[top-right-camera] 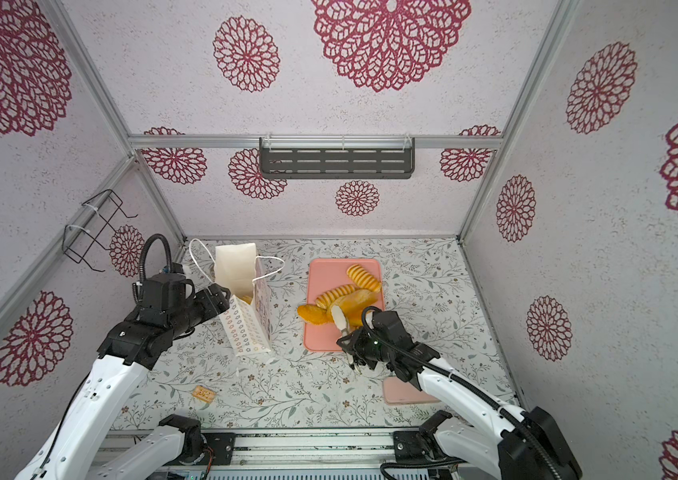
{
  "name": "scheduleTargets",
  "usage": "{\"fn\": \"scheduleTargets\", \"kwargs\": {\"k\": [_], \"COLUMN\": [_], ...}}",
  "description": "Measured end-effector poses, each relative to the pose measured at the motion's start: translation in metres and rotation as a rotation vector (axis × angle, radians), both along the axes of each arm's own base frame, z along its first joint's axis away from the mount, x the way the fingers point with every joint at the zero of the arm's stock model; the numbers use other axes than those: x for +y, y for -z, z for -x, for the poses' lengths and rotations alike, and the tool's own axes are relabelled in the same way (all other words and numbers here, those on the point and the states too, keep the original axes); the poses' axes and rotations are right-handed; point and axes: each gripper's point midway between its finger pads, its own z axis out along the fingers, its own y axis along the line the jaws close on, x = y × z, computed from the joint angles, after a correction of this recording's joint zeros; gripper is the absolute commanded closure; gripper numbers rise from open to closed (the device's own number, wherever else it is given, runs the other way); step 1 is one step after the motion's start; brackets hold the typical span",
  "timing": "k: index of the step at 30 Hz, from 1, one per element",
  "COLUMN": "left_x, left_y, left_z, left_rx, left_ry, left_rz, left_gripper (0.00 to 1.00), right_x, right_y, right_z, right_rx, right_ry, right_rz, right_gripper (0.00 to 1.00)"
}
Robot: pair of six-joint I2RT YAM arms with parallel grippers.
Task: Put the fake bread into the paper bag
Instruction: 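Lift the golden loaf with the right tongs and swing it over the bag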
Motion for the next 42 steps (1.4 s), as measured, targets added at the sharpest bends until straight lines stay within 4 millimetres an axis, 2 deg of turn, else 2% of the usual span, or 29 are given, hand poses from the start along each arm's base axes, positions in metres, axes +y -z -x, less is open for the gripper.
{"fn": "scheduleTargets", "kwargs": {"k": [2,5,10,16,20,24,29,33,36,42], "left_x": [0.000,0.000,0.002,0.008,0.013,0.018,0.023,0.025,0.025,0.027], "left_y": [-0.002,-0.005,-0.013,-0.014,-0.015,-0.016,-0.019,-0.017,-0.016,-0.013], "left_z": [0.000,0.000,0.000,0.004,0.008,0.013,0.019,0.020,0.021,0.025], "left_rx": [-0.004,-0.009,-0.021,-0.016,-0.014,-0.015,-0.021,-0.013,-0.012,-0.011], "left_ry": [0.000,0.000,-0.010,-0.034,-0.052,-0.069,-0.087,-0.091,-0.095,-0.100], "left_rz": [0.001,0.002,-0.003,-0.023,-0.036,-0.048,-0.059,-0.063,-0.061,-0.060], "left_gripper": [0.16,0.15,0.16,0.22,0.26,0.32,0.38,0.40,0.41,0.42], "right_x": [0.002,0.005,0.011,0.024,0.050,0.084,0.123,0.145,0.153,0.155], "right_y": [-0.005,-0.024,-0.079,-0.143,-0.180,-0.206,-0.220,-0.219,-0.210,-0.183], "right_z": [0.002,0.000,-0.016,-0.032,-0.035,-0.027,-0.004,0.010,0.010,0.002], "right_rx": [-0.010,-0.060,-0.214,-0.399,-0.513,-0.610,-0.689,-0.707,-0.698,-0.644], "right_ry": [-0.019,-0.051,-0.097,-0.169,-0.258,-0.369,-0.509,-0.590,-0.626,-0.655], "right_rz": [0.026,0.067,0.144,0.233,0.274,0.295,0.314,0.345,0.385,0.493], "right_gripper": [0.99,1.00,1.00,1.00,1.00,1.00,1.00,1.00,1.00,1.00]}}
